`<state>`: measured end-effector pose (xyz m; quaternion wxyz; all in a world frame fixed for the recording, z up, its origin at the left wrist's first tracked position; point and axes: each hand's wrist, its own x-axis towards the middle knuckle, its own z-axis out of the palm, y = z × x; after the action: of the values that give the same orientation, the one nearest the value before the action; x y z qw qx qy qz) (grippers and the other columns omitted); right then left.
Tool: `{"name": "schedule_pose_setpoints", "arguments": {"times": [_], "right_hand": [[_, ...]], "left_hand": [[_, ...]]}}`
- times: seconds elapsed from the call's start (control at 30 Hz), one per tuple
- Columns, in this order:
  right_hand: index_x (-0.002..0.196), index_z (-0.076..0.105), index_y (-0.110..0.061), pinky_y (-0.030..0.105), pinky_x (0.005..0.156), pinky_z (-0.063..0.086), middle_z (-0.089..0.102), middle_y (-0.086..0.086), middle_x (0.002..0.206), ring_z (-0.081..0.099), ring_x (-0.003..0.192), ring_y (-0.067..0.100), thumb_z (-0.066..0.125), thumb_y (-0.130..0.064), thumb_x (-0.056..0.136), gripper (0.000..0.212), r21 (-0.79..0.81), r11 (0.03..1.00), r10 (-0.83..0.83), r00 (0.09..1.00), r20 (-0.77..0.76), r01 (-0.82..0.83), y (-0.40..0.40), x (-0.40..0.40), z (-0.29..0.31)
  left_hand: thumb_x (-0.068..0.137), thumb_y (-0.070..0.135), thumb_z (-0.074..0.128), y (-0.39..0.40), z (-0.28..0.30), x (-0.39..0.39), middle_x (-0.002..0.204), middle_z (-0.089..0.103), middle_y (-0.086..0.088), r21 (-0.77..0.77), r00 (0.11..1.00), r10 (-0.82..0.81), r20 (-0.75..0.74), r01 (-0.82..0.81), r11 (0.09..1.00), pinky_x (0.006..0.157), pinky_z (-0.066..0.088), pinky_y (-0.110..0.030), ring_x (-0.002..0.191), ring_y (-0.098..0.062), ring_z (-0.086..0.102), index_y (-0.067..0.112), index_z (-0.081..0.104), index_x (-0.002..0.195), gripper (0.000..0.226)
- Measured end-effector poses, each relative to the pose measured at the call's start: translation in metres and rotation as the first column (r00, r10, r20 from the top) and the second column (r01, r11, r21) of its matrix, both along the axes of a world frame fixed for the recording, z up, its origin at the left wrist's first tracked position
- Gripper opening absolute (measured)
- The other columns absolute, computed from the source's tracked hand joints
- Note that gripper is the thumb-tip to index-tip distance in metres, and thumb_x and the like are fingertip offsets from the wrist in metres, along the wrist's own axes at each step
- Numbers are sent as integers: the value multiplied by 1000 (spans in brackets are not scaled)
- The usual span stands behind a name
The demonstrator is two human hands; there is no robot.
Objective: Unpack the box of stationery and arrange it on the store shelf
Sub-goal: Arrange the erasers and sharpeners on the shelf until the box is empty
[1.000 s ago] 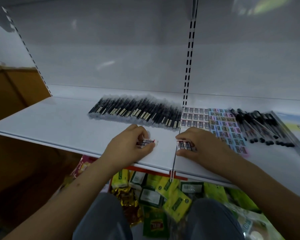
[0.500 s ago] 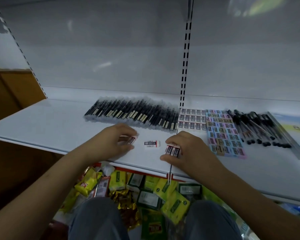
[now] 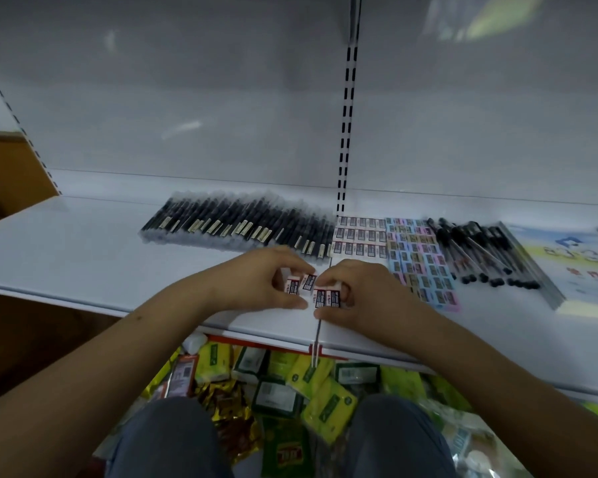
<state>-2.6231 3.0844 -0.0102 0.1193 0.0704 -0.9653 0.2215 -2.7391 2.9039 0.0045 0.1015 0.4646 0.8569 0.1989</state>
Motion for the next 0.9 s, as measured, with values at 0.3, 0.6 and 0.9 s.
{"name": "schedule_pose_setpoints", "arguments": {"times": [0.3, 0.6, 0.9], "right_hand": [[110, 66, -18, 2, 69, 31, 57, -8, 98, 47, 83, 4, 78, -37, 78, 39, 27, 999, -40, 996, -77, 42, 26, 0, 7], [116, 67, -17, 30, 96, 42, 62, -1, 114, 50, 109, 16, 72, -42, 83, 42, 242, 969, -42, 999, -30, 48, 56, -3, 15], [111, 67, -14, 25, 84, 46, 65, 1, 109, 56, 95, 13, 75, -36, 83, 37, 245, 969, -36, 999, 3, 34, 60, -7, 19]], "left_hand": [[77, 43, 80, 26, 11, -2, 107, 54, 15, -38, 999, 3, -45, -4, 999, 63, 50, -17, 78, -4, 59, 31, 61, 115, 45], [83, 41, 76, 63, 0, 2, 118, 53, 12, 50, 972, -100, -214, 114, 992, 82, 45, -15, 94, -1, 54, 27, 63, 128, 49], [87, 39, 72, 58, -10, 8, 114, 54, 15, 141, 976, -49, -213, 80, 987, 84, 50, -23, 92, -1, 55, 28, 67, 122, 38]]}}
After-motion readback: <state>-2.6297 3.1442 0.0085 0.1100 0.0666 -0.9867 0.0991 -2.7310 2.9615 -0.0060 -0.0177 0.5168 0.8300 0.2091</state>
